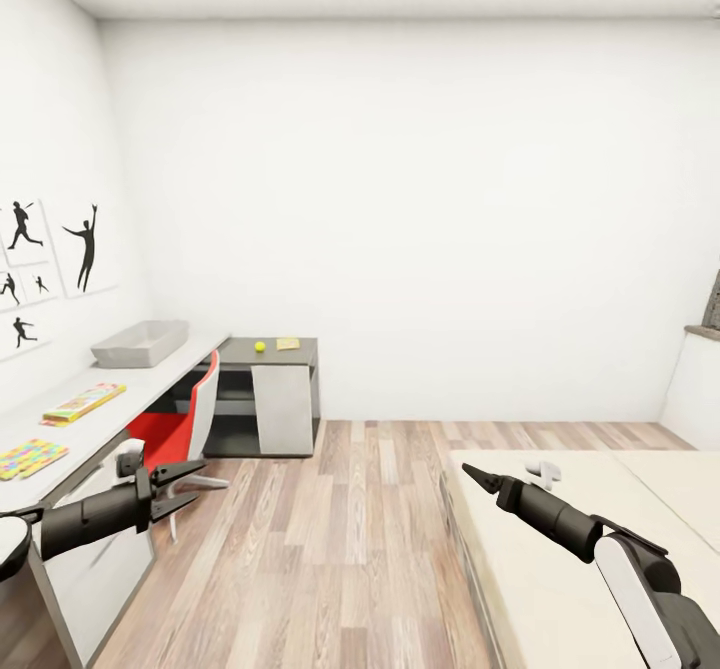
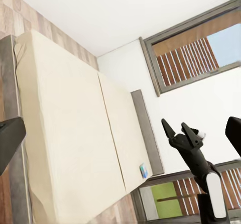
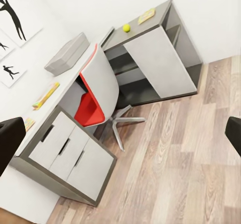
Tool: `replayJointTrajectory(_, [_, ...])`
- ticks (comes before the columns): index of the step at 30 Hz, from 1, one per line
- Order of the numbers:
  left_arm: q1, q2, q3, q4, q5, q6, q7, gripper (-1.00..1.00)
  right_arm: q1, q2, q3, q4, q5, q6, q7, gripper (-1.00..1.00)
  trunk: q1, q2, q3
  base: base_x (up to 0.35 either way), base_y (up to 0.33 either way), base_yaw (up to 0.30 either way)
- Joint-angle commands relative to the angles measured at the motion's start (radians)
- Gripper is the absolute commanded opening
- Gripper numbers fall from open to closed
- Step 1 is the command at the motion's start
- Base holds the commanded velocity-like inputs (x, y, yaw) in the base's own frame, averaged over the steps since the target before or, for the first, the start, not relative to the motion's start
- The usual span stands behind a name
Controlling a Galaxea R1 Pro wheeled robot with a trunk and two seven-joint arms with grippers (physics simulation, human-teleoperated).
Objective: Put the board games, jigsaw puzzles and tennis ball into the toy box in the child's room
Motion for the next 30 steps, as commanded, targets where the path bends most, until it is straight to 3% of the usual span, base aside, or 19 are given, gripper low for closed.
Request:
replayJointTrajectory(1, [-0.001, 0.0, -0.001, 0.001, -0.005, 0.001, -0.008, 1.0, 0.0, 0.0, -0.001, 0.0, -0.005, 0.008, 0.001, 1.0, 0.0, -0.001, 0.0, -0.005, -0.006, -0.118])
replayJointTrajectory(30, [-0.001, -0.006, -0.001, 0.001, -0.005, 0.001, -0.006, 1.0, 0.0, 0.0, -0.002, 0.0, -0.005, 0.008, 0.002, 1.0, 0.0, -0.001, 0.015, -0.001, -0.001, -0.024])
